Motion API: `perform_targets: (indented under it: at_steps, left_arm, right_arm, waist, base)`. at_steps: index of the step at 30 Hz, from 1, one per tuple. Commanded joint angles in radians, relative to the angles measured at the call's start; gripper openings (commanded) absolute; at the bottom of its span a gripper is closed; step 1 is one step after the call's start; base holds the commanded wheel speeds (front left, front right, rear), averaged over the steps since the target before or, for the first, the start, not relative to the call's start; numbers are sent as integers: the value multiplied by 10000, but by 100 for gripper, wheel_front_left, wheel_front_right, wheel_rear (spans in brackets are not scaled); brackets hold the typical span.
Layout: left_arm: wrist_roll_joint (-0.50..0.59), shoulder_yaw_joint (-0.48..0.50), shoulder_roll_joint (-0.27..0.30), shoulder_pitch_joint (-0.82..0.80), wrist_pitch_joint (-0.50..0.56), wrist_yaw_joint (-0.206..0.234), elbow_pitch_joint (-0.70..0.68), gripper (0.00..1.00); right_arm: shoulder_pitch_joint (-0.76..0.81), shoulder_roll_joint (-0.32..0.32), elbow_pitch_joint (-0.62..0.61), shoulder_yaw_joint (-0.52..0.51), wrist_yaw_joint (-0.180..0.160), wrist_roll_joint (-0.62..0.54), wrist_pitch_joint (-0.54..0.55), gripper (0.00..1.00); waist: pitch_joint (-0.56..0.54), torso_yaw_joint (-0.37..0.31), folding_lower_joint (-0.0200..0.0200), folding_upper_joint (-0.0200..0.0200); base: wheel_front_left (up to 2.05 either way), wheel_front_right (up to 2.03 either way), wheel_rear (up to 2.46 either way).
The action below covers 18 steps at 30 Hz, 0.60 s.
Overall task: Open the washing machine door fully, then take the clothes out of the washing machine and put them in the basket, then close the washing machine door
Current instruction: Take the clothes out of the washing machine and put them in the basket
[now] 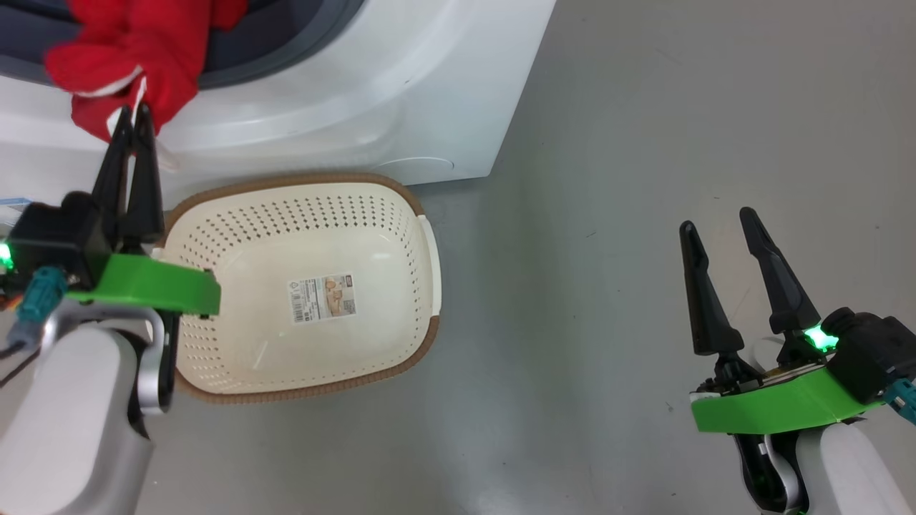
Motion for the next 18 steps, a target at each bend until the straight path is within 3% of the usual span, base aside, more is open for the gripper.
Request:
perform_targets:
  at_steps: [1,18]
  left_arm:
    - [-11,282,426,155,20,145,-411,0]
    - [-79,13,259,2106,442,820,-2929,0]
  right_arm:
    - [80,-98,-270,141,62,-140,-63,100]
    - [212,-98,-327,-164,62,-181,-63,100]
  waist:
    - [4,12,0,-1]
    - [-497,291,0,-1]
  base:
    - [0,0,0]
    - [0,0,0]
